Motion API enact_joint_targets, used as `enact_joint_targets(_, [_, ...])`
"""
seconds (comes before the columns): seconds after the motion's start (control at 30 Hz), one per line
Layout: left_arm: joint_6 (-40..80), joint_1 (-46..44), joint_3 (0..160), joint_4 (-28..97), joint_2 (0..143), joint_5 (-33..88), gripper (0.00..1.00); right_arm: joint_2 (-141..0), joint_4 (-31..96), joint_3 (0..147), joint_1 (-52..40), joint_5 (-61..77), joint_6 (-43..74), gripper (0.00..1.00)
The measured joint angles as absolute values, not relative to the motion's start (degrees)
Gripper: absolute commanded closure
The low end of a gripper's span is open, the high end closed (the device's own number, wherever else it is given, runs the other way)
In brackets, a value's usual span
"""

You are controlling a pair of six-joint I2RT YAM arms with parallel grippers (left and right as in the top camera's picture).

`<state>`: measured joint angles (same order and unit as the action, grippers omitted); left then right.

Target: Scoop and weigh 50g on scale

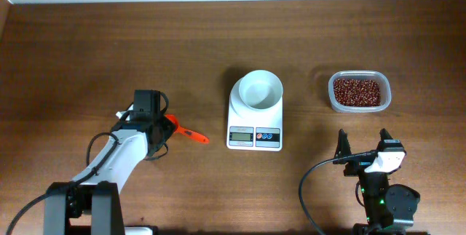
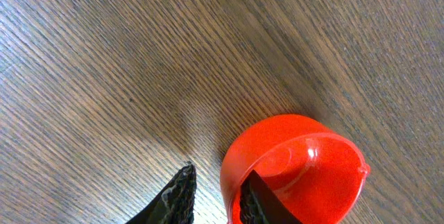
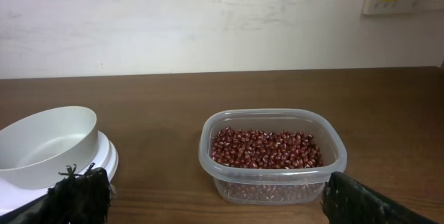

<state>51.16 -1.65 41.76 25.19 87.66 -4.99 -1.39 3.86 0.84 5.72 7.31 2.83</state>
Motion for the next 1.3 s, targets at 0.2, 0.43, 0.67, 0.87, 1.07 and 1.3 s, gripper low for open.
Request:
enact_joint_targets(0.2, [51.2,-1.7,41.6,24.3,87.7,-5.0,0.78,-1.4,3.9,0.8,5.7,7.3,2.9,0.01])
enact_joint_targets(0.43, [51.2,-1.7,40.7,23.8,87.7,-5.0,0.83,-1.4,3.8,0.8,5.7,7.3,2.9,0.01])
enact_joint_targets(0.67, [51.0,-1.7,40.7,23.7,87.7,-5.0,1.00,-1.4,3.9,0.8,5.7,7.3,2.9,0.01])
enact_joint_targets(0.87, [51.0,-1.7,40.7,23.7,87.7,-3.7,1.00,-1.4,3.9,0.8,5.7,7.3,2.8,0.01])
enact_joint_targets(1.07, [51.0,-1.7,40.7,28.3,81.0,3.4,1.00,-1.4,3.8,0.8,5.7,7.3,2.8,0.01])
enact_joint_targets(1.3, [51.0,-1.7,40.7,37.0,56.8,4.5,1.00,-1.4,3.8,0.8,5.7,8.1,4.1,0.01])
